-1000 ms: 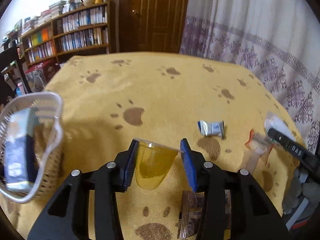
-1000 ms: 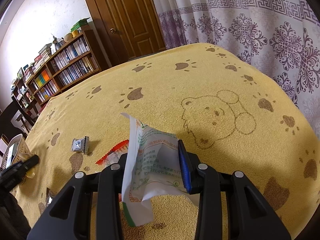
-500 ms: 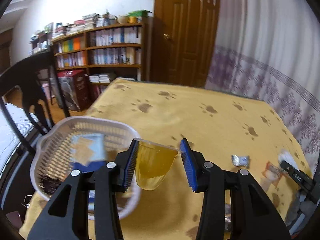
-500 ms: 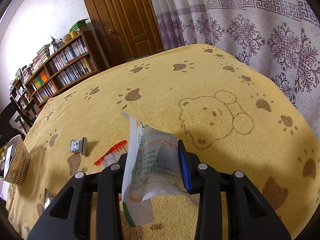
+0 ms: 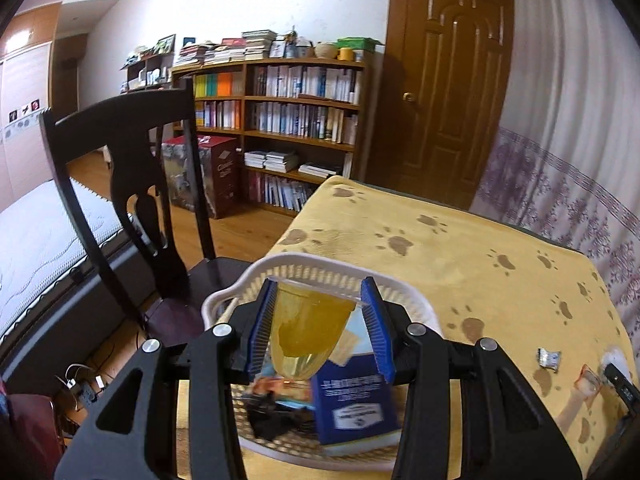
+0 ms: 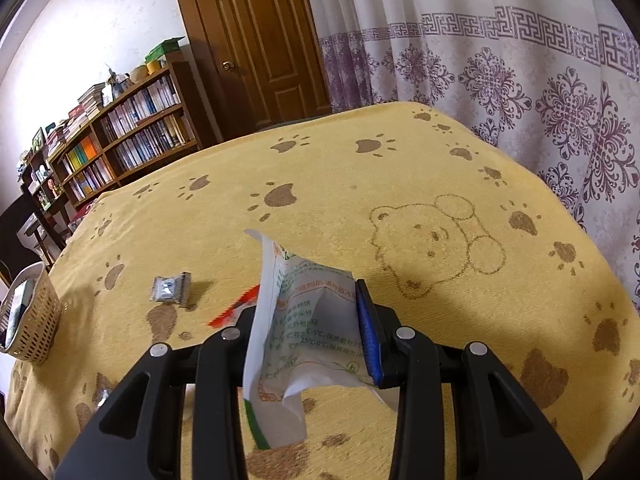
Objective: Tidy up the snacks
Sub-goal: 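Carry the yellow jelly cup into the white basket and open the left gripper, then lower the white snack bag into the white basket and open the right gripper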
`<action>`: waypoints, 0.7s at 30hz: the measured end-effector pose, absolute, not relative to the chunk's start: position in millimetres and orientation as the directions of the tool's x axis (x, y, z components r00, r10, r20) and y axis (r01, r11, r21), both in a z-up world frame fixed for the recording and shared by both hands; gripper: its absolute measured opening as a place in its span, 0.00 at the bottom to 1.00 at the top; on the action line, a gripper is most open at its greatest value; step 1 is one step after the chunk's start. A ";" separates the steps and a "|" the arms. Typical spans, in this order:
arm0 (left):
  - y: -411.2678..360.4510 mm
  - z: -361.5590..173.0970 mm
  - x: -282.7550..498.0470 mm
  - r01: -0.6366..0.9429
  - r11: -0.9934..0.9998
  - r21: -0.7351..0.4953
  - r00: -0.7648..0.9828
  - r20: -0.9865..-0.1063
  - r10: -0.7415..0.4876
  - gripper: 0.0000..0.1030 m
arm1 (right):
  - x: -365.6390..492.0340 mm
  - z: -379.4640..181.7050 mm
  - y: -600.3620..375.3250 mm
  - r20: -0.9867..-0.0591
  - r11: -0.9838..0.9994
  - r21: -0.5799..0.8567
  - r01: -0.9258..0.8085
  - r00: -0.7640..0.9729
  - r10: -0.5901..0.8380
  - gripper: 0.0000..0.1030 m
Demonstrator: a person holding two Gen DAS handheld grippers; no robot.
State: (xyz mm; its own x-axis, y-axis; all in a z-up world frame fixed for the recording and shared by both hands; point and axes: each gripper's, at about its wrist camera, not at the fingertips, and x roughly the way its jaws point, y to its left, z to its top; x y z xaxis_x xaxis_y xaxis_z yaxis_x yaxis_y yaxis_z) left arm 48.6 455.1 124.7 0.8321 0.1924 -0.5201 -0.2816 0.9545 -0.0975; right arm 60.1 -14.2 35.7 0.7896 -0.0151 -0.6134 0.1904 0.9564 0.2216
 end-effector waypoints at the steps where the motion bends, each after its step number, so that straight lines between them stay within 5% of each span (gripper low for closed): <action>1: 458.3 123.2 47.8 -0.286 0.953 -0.102 0.830 -0.522 0.193 0.44 | 58.9 37.4 -11.2 -0.610 0.958 0.220 0.185 0.792 -0.013 0.35; 4: 468.6 117.0 45.1 -0.308 0.941 -0.143 0.822 -0.538 0.187 0.57 | 56.3 44.3 -2.4 -0.599 0.961 0.219 0.168 0.801 -0.003 0.35; 11: 485.9 118.7 26.9 -0.364 0.916 -0.170 0.831 -0.503 0.237 0.59 | 52.0 60.4 24.2 -0.578 0.970 0.217 0.111 0.815 0.036 0.35; 21: 506.5 126.6 7.5 -0.432 0.888 -0.156 0.821 -0.476 0.316 0.77 | 54.9 93.3 99.9 -0.542 0.972 0.223 -0.076 0.819 0.188 0.35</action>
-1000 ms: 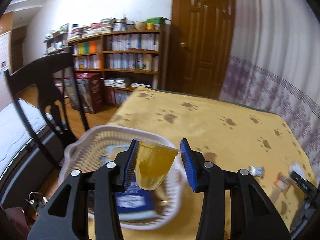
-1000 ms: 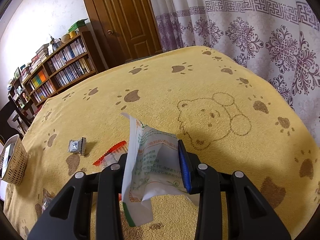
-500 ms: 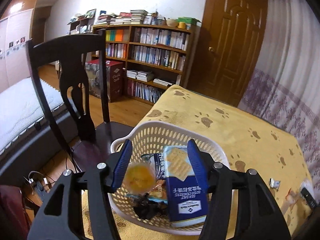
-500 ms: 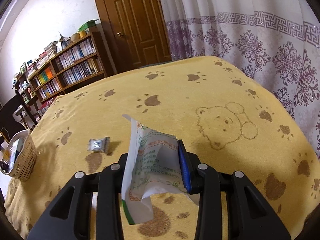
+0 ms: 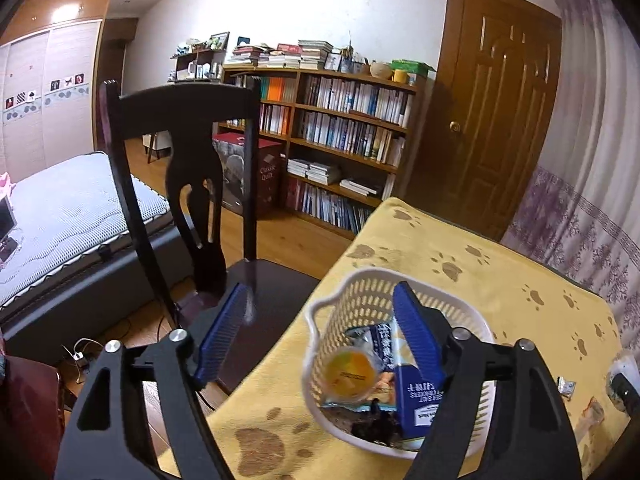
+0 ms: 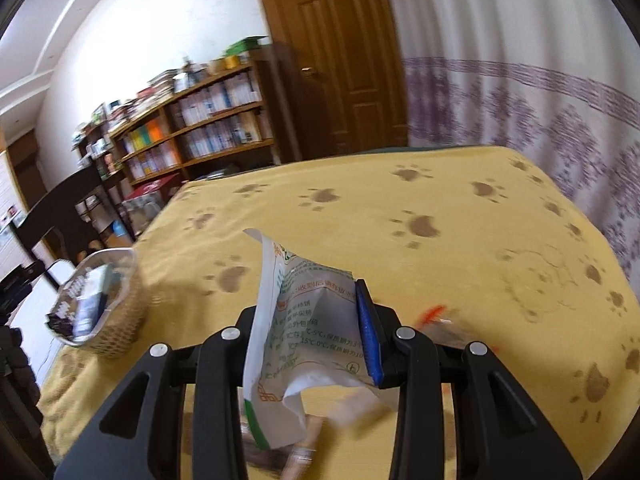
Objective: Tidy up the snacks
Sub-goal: 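Lower the white snack bag into the white basket and open the right gripper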
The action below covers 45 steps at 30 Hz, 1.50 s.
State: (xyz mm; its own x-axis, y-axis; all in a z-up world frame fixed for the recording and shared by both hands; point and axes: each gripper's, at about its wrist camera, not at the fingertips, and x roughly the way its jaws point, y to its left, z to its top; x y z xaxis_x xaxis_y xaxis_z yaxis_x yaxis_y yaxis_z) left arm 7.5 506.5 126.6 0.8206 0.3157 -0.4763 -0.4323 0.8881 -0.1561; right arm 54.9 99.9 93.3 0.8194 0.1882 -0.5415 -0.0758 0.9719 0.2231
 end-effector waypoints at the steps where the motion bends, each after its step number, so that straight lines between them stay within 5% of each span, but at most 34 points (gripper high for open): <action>1: 507.7 128.7 5.0 -0.442 0.884 -0.150 0.820 -0.468 0.331 0.78 | 56.0 95.6 109.7 -0.540 0.969 0.227 -0.096 0.815 0.208 0.35; 17: 533.3 145.1 -24.5 -0.480 0.851 -0.213 0.830 -0.425 0.362 0.82 | 68.8 131.5 299.8 -0.529 0.878 0.184 -0.442 0.708 0.467 0.35; 45: 523.2 149.8 -22.5 -0.479 0.861 -0.173 0.834 -0.396 0.384 0.88 | 83.9 124.6 357.1 -0.544 0.856 0.161 -0.491 0.679 0.492 0.46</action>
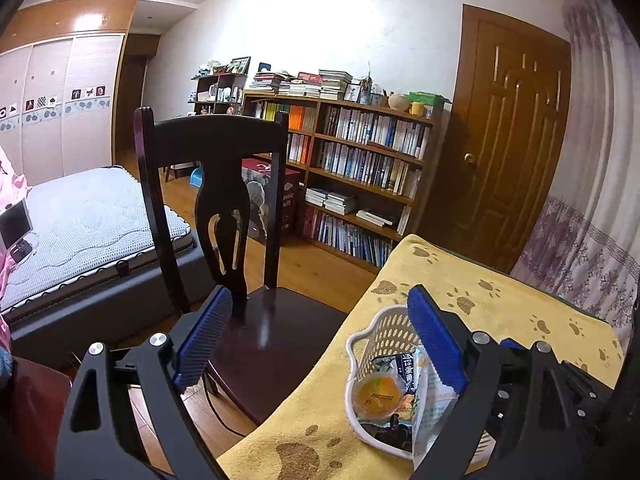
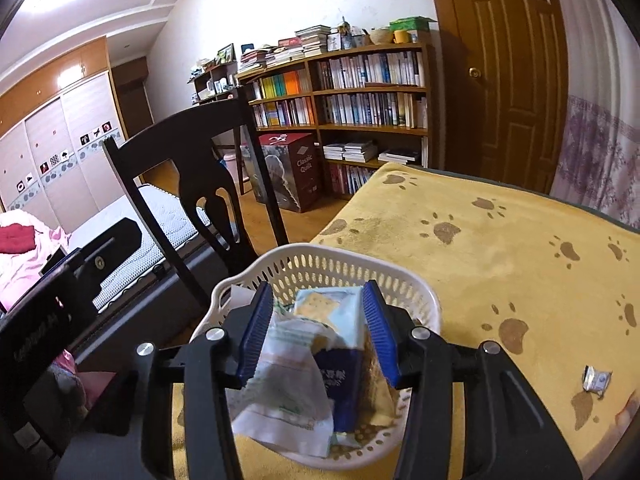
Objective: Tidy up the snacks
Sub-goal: 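Lower the white snack bag into the white basket and open the right gripper, then grasp the red-edged clear snack packet with the right gripper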
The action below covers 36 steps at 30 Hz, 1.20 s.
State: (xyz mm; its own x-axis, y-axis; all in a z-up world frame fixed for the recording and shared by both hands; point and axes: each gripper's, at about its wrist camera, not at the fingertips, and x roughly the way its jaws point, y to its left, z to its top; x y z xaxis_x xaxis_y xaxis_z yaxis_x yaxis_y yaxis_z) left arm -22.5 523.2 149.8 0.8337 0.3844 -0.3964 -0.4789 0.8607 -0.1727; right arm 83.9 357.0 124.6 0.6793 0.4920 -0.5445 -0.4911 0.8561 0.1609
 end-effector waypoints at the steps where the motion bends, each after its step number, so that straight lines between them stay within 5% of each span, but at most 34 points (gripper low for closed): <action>1: 522.4 149.9 -22.1 -0.477 0.863 -0.170 0.835 -0.395 0.384 0.88 | 82.8 124.2 354.4 -0.544 0.857 0.163 -0.488 0.680 0.491 0.46; 36: 470.3 157.1 -14.6 -0.361 0.927 -0.105 0.877 -0.375 0.300 0.95 | 65.5 79.4 198.5 -0.609 0.961 0.203 -0.190 0.744 0.276 0.46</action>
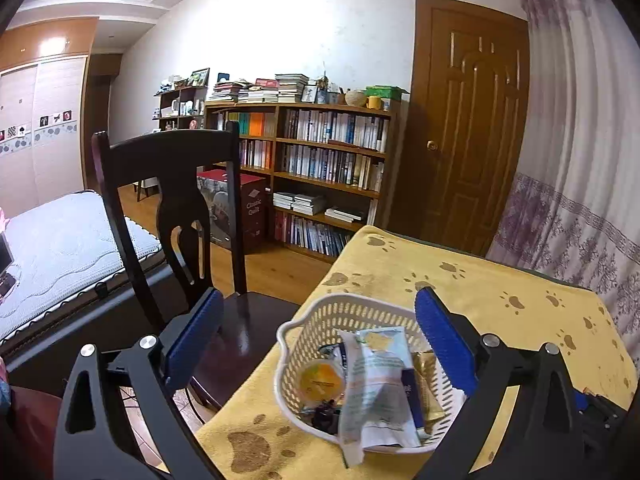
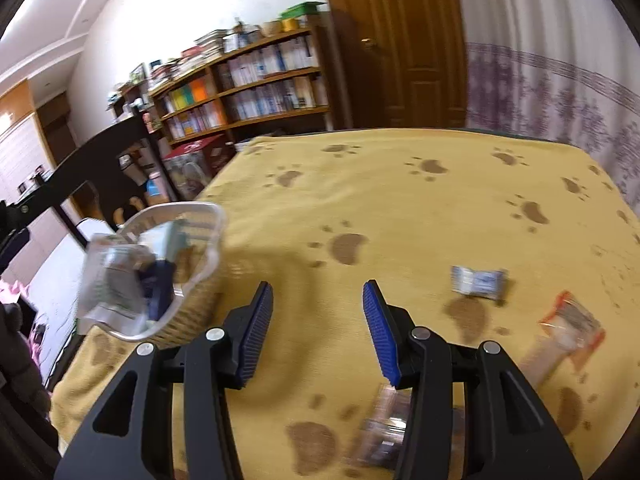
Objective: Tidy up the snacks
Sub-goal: 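Grasp the red-edged clear snack packet with the right gripper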
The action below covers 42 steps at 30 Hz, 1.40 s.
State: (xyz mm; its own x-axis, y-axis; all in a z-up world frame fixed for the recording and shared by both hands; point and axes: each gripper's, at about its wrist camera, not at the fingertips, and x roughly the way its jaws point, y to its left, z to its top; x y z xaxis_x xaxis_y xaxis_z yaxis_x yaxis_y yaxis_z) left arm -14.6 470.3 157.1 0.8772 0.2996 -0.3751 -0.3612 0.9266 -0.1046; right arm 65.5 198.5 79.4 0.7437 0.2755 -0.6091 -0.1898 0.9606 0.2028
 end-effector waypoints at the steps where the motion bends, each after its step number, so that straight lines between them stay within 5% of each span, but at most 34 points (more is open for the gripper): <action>1: 468.2 157.3 -14.0 -0.356 0.929 -0.102 0.878 -0.376 0.295 0.95 | 65.5 77.2 188.8 -0.612 0.965 0.201 -0.171 0.747 0.260 0.46; 17: 429.9 158.3 -12.9 -0.288 0.957 -0.046 0.896 -0.366 0.252 0.97 | 70.1 56.2 52.8 -0.654 0.986 0.123 0.109 0.756 -0.002 0.49; 22: 413.0 157.2 -12.6 -0.258 0.966 -0.019 0.902 -0.364 0.233 0.97 | 79.2 46.8 35.3 -0.673 0.989 0.097 0.112 0.740 -0.017 0.57; 42: 333.5 136.3 -6.9 -0.028 0.996 0.079 0.911 -0.407 0.058 0.97 | 92.0 19.9 27.8 -0.747 1.000 0.026 0.001 0.664 0.018 0.59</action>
